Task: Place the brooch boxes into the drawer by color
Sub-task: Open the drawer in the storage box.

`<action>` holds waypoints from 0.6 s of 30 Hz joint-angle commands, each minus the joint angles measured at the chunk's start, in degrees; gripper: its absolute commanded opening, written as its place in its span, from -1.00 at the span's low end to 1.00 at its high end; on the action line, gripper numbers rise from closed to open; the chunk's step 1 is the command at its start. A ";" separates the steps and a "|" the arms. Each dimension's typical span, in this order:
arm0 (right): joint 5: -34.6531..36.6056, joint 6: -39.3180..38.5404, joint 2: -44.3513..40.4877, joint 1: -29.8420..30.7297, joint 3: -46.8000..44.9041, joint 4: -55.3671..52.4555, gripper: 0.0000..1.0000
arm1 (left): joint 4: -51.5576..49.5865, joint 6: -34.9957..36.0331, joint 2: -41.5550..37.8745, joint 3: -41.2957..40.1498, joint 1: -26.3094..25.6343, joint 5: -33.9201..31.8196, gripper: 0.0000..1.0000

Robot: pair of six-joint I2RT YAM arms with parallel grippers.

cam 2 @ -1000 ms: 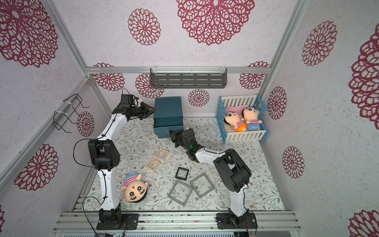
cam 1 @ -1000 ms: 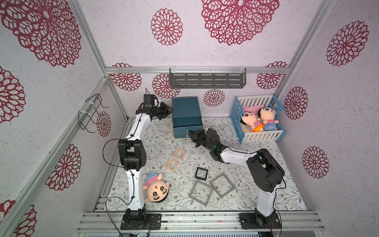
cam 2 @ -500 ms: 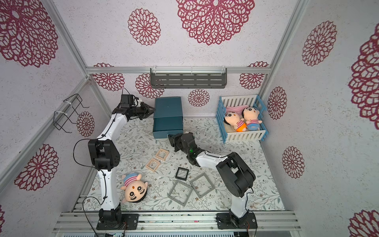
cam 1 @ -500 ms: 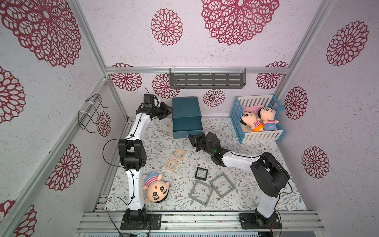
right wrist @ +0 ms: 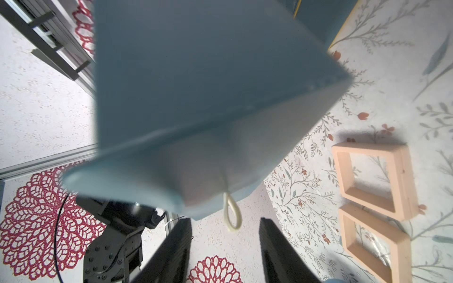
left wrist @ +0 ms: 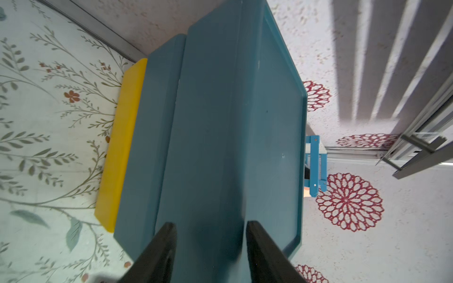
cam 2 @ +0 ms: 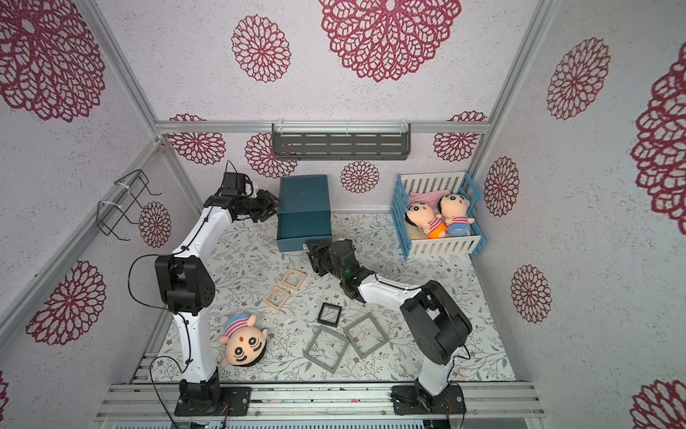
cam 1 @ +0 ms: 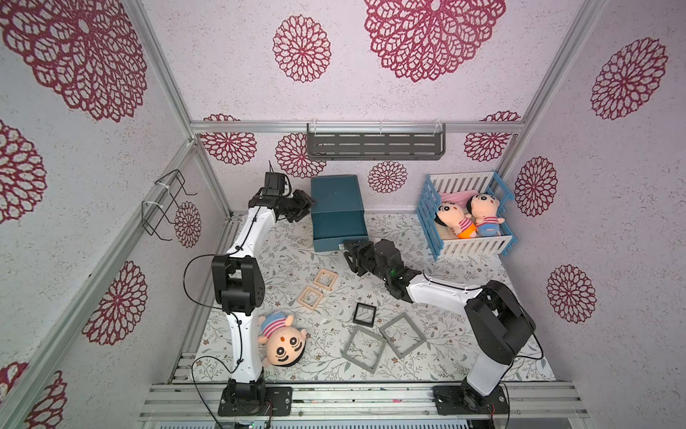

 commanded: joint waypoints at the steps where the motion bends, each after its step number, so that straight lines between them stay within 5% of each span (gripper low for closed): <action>1: 1.29 -6.62 -5.41 -0.26 0.72 -3.64 0.15 | -2.10 2.62 -6.71 -2.39 0.01 -6.08 0.10; 18: -1.31 -44.79 -18.31 -3.83 1.99 -19.78 0.25 | -6.11 12.44 -32.99 -30.71 -4.86 -16.60 0.09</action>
